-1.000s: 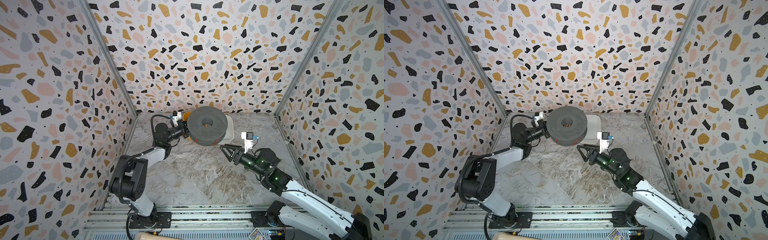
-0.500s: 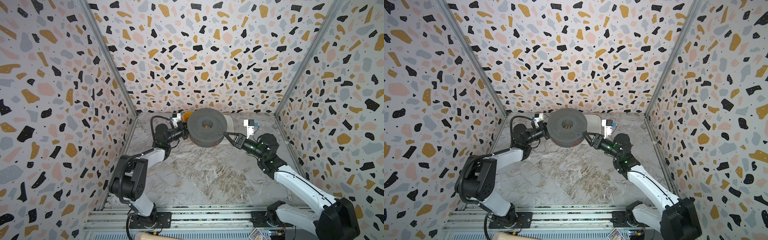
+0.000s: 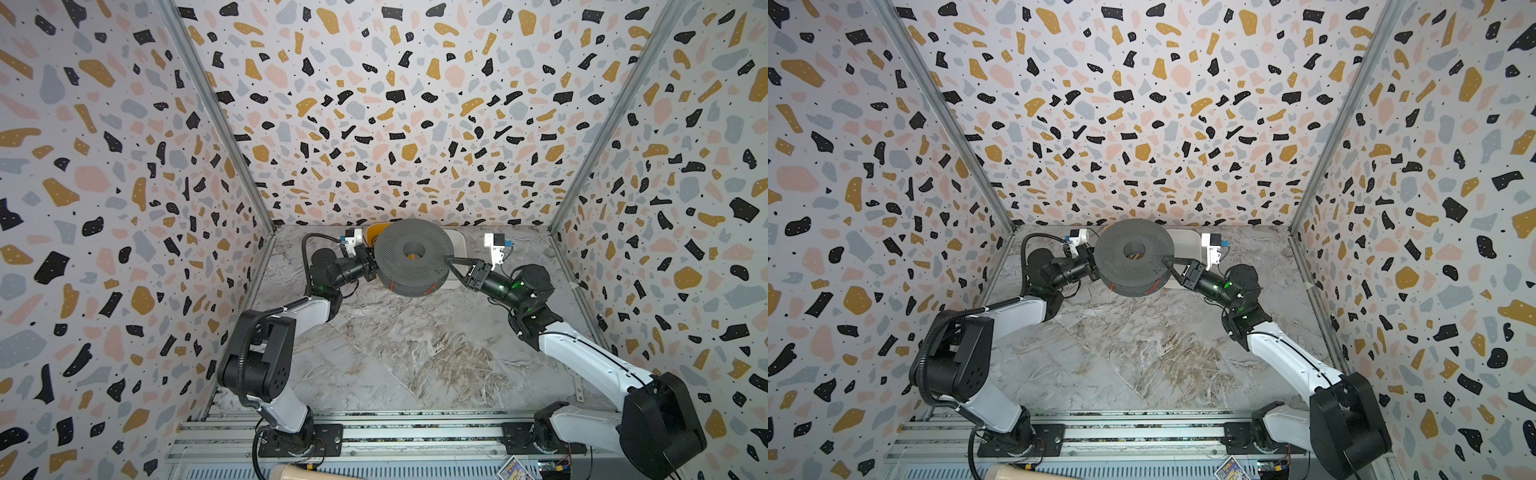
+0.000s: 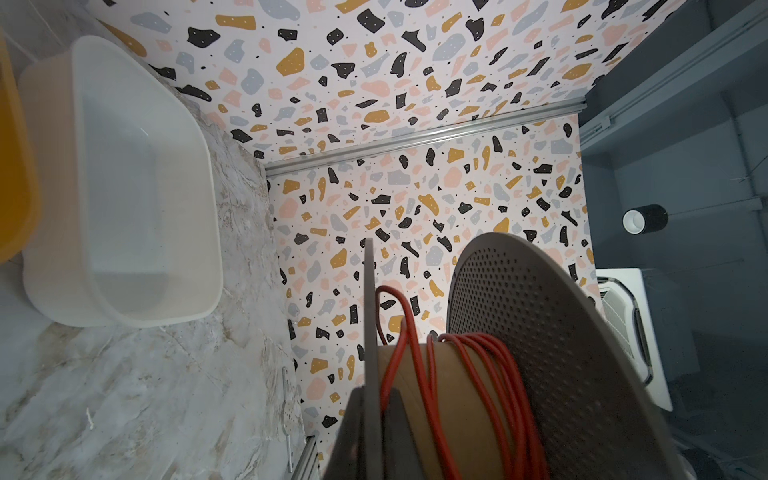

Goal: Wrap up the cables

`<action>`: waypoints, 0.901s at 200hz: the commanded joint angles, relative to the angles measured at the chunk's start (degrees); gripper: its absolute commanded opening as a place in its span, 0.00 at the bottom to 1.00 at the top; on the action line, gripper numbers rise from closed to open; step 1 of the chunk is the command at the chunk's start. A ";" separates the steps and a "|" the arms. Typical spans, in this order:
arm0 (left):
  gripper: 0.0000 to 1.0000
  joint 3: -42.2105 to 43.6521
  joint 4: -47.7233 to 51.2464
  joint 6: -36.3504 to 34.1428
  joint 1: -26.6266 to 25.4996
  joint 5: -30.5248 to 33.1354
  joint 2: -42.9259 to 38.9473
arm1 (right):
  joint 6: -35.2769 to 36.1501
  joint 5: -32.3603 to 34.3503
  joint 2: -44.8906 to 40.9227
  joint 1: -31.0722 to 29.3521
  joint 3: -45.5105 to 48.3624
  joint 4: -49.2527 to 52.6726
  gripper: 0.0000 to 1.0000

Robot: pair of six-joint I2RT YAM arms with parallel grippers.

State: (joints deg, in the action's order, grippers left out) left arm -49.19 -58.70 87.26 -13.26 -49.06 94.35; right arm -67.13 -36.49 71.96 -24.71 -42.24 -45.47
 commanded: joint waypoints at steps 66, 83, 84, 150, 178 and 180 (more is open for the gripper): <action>0.00 -0.02 -1.07 -3.40 0.16 -2.06 -1.95 | -8.74 -3.67 7.97 0.45 -2.77 -13.75 0.26; 0.00 -0.18 1.16 -5.18 0.16 -2.15 -2.14 | -9.78 -3.57 8.84 0.45 -2.76 -14.78 0.25; 0.00 -0.19 1.28 -5.31 0.21 -2.17 -2.15 | -9.86 -3.58 8.91 0.45 -2.76 -14.76 0.25; 0.00 -1.07 6.67 -9.55 0.17 -2.27 -2.41 | -13.44 -3.38 10.71 0.45 -2.88 -15.87 0.13; 0.00 -1.08 7.75 -10.44 0.21 -2.18 -2.40 | -16.30 -2.29 11.00 0.58 -1.67 -18.25 0.00; 0.00 -1.08 7.75 -10.44 0.22 -2.18 -2.39 | -16.41 -2.16 11.05 0.62 -1.63 -18.25 0.00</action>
State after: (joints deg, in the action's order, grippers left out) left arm -48.69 -51.20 77.49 -12.88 -49.84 94.30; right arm -84.40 -39.33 83.74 -24.34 -42.61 -57.30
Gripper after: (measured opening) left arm 0.052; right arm 0.043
